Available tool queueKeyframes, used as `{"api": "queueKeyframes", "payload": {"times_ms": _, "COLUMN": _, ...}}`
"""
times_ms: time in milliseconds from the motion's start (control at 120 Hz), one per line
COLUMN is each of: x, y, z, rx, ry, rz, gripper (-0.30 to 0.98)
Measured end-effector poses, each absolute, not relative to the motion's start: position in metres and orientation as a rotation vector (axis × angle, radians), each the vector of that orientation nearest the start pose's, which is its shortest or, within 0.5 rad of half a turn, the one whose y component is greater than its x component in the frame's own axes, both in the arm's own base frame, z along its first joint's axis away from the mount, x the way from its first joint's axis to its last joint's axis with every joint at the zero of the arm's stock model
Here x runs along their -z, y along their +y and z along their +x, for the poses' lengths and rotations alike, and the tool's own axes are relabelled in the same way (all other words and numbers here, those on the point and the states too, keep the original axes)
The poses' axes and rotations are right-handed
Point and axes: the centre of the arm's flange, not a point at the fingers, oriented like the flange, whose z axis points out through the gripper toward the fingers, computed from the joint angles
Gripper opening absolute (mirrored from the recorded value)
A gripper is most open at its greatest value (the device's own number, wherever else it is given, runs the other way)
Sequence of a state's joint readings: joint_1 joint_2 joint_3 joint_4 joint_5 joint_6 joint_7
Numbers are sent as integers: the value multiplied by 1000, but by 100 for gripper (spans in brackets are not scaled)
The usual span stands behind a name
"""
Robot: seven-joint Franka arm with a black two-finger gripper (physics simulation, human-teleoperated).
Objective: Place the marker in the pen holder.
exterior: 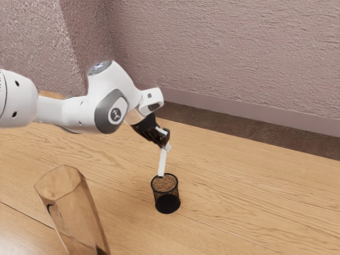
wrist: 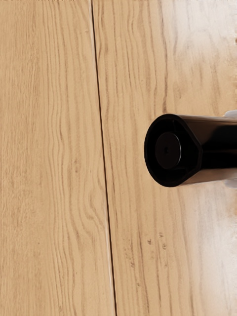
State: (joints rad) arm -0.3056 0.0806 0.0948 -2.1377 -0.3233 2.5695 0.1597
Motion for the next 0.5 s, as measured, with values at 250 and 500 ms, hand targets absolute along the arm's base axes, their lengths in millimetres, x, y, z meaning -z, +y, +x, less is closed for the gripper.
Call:
{"api": "queueKeyframes", "payload": {"times_ms": 250, "x": -369, "y": -135, "z": 563, "rx": 488, "ry": 205, "rz": -3314, "gripper": -10}}
{"api": "queueKeyframes", "payload": {"times_ms": 500, "x": -367, "y": -139, "z": 559, "rx": 497, "ry": 204, "rz": -3319, "gripper": 30}}
